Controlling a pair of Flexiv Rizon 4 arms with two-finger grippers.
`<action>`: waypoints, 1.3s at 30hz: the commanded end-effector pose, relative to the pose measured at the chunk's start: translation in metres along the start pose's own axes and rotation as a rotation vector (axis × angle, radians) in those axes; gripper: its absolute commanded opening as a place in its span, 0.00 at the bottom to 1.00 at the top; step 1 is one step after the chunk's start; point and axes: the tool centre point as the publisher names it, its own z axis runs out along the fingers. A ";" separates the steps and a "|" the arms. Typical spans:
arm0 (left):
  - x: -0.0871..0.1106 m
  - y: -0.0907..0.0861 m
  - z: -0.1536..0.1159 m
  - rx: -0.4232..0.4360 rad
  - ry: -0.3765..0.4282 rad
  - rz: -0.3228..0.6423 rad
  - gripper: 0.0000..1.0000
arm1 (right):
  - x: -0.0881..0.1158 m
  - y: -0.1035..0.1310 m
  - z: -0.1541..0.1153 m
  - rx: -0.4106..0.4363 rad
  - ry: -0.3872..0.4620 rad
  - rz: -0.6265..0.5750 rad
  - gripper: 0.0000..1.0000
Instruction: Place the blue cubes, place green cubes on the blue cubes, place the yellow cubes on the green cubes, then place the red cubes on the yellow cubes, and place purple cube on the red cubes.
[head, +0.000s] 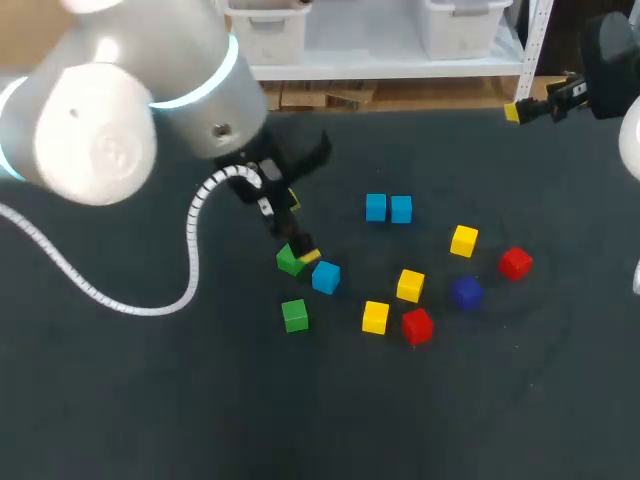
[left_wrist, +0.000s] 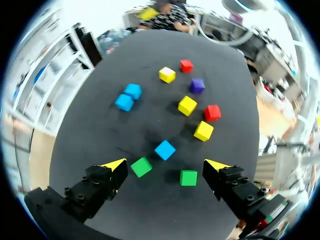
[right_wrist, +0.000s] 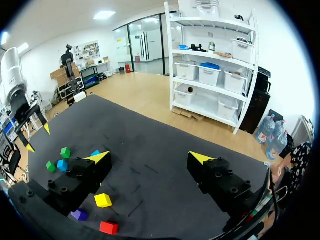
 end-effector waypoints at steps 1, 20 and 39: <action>-0.007 0.004 0.016 0.123 0.271 0.461 1.00 | 0.000 -0.001 0.000 -0.006 -0.003 0.000 1.00; 0.008 0.000 0.056 0.070 0.350 0.665 1.00 | 0.000 -0.001 0.000 -0.006 -0.003 0.000 1.00; 0.004 0.015 0.083 0.073 0.308 0.623 1.00 | 0.000 -0.001 0.000 -0.006 -0.003 0.000 1.00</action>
